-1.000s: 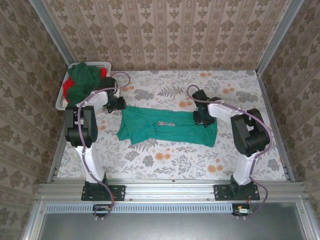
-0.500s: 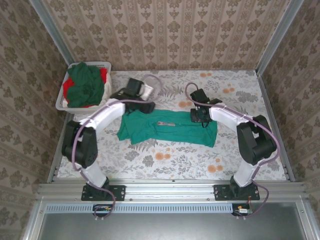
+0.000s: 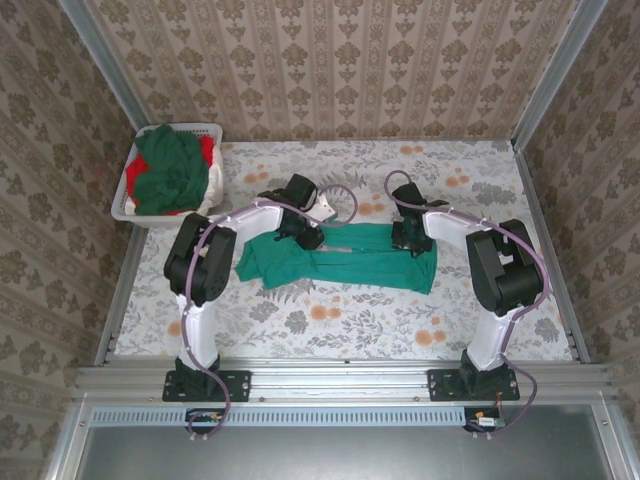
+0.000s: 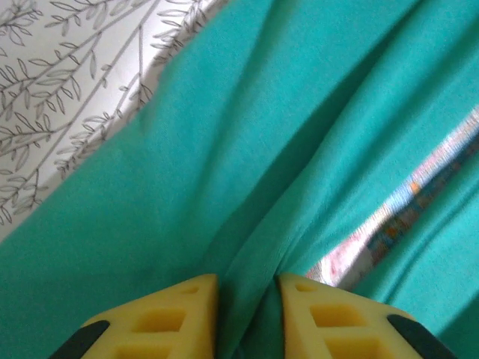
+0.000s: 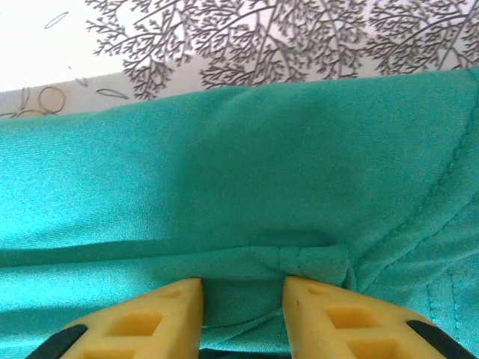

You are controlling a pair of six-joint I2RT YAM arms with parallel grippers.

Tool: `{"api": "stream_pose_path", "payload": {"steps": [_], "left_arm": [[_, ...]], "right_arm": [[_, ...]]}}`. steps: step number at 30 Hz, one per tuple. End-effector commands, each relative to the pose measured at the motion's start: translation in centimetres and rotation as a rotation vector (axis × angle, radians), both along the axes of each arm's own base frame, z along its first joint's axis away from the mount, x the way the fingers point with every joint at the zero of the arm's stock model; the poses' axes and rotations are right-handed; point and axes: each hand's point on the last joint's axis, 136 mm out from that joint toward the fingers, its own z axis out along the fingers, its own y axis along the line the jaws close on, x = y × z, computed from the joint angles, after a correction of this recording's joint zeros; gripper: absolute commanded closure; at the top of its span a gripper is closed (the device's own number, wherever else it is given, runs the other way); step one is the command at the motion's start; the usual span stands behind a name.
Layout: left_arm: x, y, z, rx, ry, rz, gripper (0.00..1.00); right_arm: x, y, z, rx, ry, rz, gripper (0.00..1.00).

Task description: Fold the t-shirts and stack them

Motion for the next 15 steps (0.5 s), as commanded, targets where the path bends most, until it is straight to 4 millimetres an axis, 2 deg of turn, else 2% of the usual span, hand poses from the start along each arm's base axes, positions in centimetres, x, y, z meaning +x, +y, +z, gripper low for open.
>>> {"api": "stream_pose_path", "payload": {"steps": [1, 2, 6, 10, 15], "left_arm": [[-1.7, 0.9, 1.2, 0.032, 0.019, -0.074, 0.79], [-2.1, 1.2, 1.1, 0.046, 0.032, -0.087, 0.86], [-3.1, 2.2, 1.1, 0.076, 0.027, -0.122, 1.0], [-3.3, 1.7, 2.3, 0.031, 0.004, -0.131, 1.0], [-4.1, 1.3, 4.1, -0.034, -0.048, -0.174, 1.0]], "right_arm": [[-1.1, -1.3, -0.8, -0.001, 0.054, -0.056, 0.63], [-1.2, -1.5, -0.8, 0.004, 0.057, -0.061, 0.63], [-1.3, -1.8, -0.9, 0.013, 0.059, -0.067, 0.63], [-1.3, -1.7, -0.8, 0.013, 0.062, -0.064, 0.61], [-1.5, -2.1, 0.4, 0.007, 0.035, -0.076, 0.57]]}}
